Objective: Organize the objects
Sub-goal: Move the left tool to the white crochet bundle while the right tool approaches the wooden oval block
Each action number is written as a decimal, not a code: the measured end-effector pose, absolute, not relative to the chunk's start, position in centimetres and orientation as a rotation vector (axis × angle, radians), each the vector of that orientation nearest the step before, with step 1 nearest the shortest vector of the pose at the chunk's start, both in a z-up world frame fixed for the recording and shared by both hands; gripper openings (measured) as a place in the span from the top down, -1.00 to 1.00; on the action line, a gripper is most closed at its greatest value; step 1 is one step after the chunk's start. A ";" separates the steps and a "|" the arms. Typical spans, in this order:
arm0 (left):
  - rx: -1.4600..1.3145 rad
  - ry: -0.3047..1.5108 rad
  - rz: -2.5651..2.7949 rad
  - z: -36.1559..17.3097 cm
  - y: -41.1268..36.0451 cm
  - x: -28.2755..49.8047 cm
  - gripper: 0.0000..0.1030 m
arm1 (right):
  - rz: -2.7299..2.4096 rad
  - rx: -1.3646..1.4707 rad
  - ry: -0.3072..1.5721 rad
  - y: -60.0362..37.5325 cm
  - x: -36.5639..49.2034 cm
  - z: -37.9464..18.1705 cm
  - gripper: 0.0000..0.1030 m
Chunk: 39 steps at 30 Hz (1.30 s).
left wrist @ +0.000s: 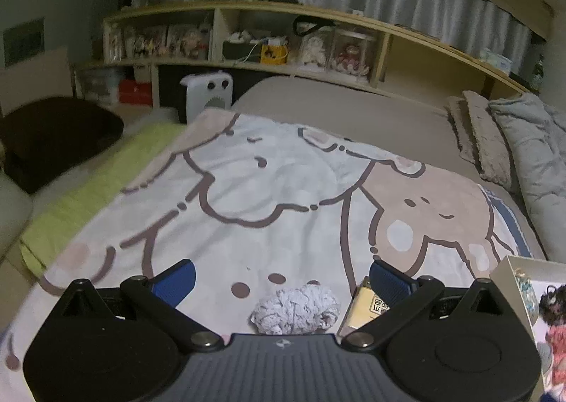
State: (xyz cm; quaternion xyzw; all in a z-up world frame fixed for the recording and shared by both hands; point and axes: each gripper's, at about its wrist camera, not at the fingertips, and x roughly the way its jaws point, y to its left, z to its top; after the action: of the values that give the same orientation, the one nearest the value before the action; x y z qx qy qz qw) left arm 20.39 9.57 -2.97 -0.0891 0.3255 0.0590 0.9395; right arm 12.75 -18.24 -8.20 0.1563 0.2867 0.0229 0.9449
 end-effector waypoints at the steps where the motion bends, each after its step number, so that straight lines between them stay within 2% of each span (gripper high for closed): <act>1: -0.196 0.675 0.125 -3.3 9.6 20.6 -1.00 | 0.058 0.316 0.592 -18.0 12.5 -8.6 -1.00; 32: -0.284 0.834 0.178 -10.1 8.2 25.2 -1.00 | -0.106 0.141 0.672 -17.2 15.4 -13.1 -1.00; 39: -0.254 0.851 0.230 -10.9 7.9 25.7 -1.00 | -0.094 0.191 0.704 -17.7 15.8 -13.8 -1.00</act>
State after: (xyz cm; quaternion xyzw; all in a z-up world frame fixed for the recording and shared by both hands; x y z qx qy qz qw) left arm 25.71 7.94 -10.95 -0.1227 0.4107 0.1112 0.8966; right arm 15.85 -17.66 -13.78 0.0931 0.3439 -0.0460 0.9332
